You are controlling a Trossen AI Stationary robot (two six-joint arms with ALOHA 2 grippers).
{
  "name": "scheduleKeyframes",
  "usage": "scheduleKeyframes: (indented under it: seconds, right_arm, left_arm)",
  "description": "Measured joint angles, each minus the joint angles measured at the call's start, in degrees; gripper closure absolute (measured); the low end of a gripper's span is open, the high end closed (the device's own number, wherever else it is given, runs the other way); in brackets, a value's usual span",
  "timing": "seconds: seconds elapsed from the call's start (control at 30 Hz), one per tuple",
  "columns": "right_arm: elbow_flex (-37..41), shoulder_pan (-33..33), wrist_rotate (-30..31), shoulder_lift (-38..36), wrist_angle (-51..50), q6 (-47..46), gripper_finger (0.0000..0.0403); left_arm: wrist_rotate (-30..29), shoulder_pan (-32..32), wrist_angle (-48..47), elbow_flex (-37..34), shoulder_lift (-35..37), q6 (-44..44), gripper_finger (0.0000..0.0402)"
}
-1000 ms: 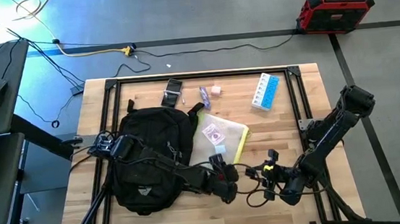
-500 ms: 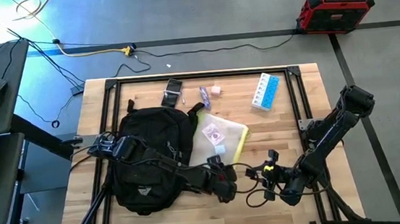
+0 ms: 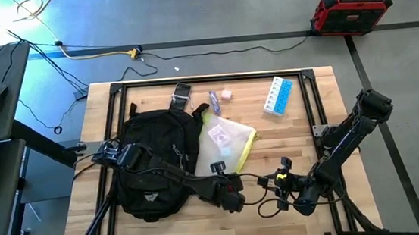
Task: Unpack backpack
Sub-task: Put the black charger adapter into the green zip bag
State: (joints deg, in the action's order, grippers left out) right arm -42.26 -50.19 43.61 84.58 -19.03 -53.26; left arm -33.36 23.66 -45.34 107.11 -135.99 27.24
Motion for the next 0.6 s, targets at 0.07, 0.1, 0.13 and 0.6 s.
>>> scheduleKeyframes:
  seconds: [0.07,0.1,0.13,0.6]
  right_arm:
    - [0.0,0.0,-0.08,0.0,0.02,0.36,0.0285]
    - [0.0,0.0,-0.09,0.0,0.02,0.36,0.0285]
    - [0.0,0.0,-0.09,0.0,0.01,0.37,0.0285]
    - [0.0,0.0,-0.14,0.0,0.15,0.37,0.0285]
  left_arm:
    - [-1.76,0.27,-2.11,1.39,0.03,0.37,0.04]
    - [-2.96,0.51,-3.37,2.07,0.08,0.83,0.04]
    - [-4.11,0.68,-4.28,2.75,0.13,1.05,0.04]
    - [0.58,0.94,3.8,5.56,0.31,-6.55,0.0351]
